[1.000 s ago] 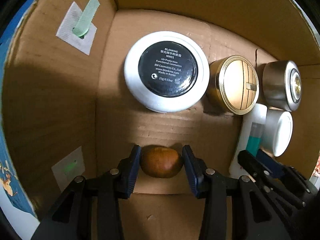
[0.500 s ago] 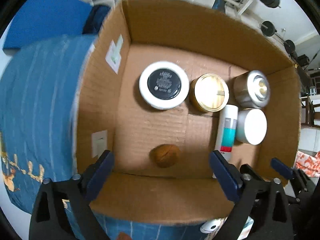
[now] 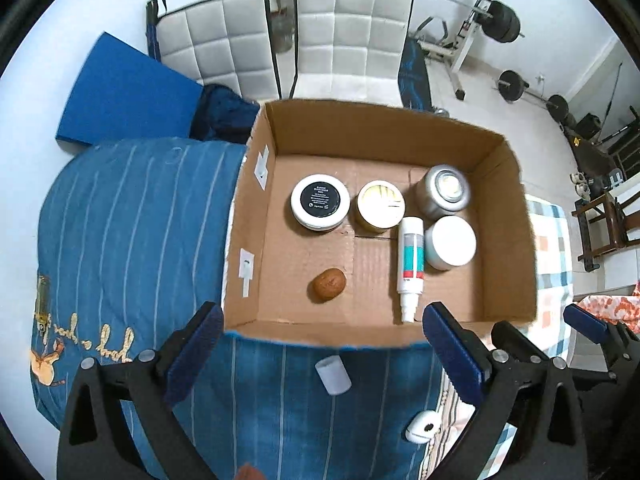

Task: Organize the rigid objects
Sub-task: 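Grasp the small white cup with the left tool while the right tool grasps the white round device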

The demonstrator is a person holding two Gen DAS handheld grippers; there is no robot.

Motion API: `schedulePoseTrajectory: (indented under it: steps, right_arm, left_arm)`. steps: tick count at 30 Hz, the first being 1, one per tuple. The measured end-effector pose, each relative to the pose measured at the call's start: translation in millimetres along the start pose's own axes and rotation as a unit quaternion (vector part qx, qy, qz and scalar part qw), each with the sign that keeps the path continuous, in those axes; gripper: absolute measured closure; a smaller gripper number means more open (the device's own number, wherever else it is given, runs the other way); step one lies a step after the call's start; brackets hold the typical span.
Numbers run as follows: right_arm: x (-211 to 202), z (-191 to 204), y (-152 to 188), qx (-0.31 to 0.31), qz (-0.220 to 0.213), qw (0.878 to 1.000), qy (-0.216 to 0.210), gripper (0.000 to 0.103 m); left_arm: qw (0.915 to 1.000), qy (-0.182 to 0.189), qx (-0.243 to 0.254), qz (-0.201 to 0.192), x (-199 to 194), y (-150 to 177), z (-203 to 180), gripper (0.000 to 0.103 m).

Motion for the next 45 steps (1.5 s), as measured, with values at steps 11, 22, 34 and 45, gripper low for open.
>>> schedulePoseTrajectory:
  steps: [11,22,34,45]
  right_arm:
    - [-85,-13,36,0.018,-0.058,0.998,-0.013,0.000]
    - [-138,-21,62,0.018,-0.099,0.995,-0.019,0.000]
    - [33,-11,162,0.083,0.122,0.988,-0.041,0.002]
    - [125,14,210,0.096,0.206,0.974,-0.019,0.055]
  left_arm:
    - [0.9978,0.010,0.016,-0.064,-73,26,-22,0.001]
    - [0.9959,0.019,0.031,-0.083,-107,50,-38,0.001]
    - [0.9977,-0.034,-0.019,0.056,16,134,10,0.001]
    - [0.9878,-0.003,-0.092,0.126,87,162,37,0.001]
Point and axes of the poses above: each gripper's, at about its wrist camera, not at the fingertips, and x roughly the way its jaws point, z to its left, y to its underside, the point moved 8 cm from there along x, roughly the way its jaws point, and after that the axes turned 11 degrees about y, right-handed, at the moved point
